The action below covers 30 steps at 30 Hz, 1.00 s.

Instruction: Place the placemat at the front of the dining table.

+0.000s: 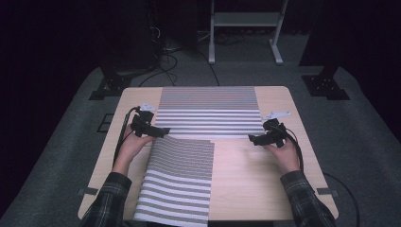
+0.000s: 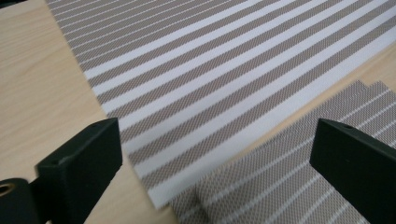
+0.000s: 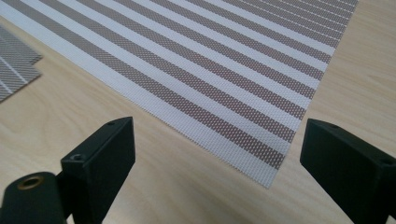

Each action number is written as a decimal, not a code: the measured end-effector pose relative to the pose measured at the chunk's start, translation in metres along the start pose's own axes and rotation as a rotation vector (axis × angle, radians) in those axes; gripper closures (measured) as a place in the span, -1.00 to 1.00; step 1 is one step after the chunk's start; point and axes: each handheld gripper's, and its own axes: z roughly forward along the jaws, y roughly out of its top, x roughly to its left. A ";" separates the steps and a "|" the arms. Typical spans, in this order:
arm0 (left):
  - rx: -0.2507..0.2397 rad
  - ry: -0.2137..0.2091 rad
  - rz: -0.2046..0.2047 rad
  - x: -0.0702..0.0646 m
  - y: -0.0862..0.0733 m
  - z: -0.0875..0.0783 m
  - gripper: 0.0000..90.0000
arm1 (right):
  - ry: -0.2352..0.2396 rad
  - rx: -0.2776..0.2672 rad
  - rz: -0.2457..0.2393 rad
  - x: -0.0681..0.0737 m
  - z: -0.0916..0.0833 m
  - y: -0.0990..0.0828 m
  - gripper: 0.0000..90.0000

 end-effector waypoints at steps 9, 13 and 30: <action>-0.035 0.024 -0.002 -0.002 -0.038 -0.034 -1.00 | -0.001 -0.072 -0.015 -0.004 -0.021 -0.018 -0.80; -0.049 0.039 -0.004 -0.005 -0.053 -0.050 -1.00 | -0.009 -0.109 -0.012 -0.004 -0.035 -0.026 -0.80; -0.110 0.062 0.026 -0.033 -0.103 -0.103 -1.00 | 0.039 -0.145 -0.029 0.011 -0.079 -0.080 -0.80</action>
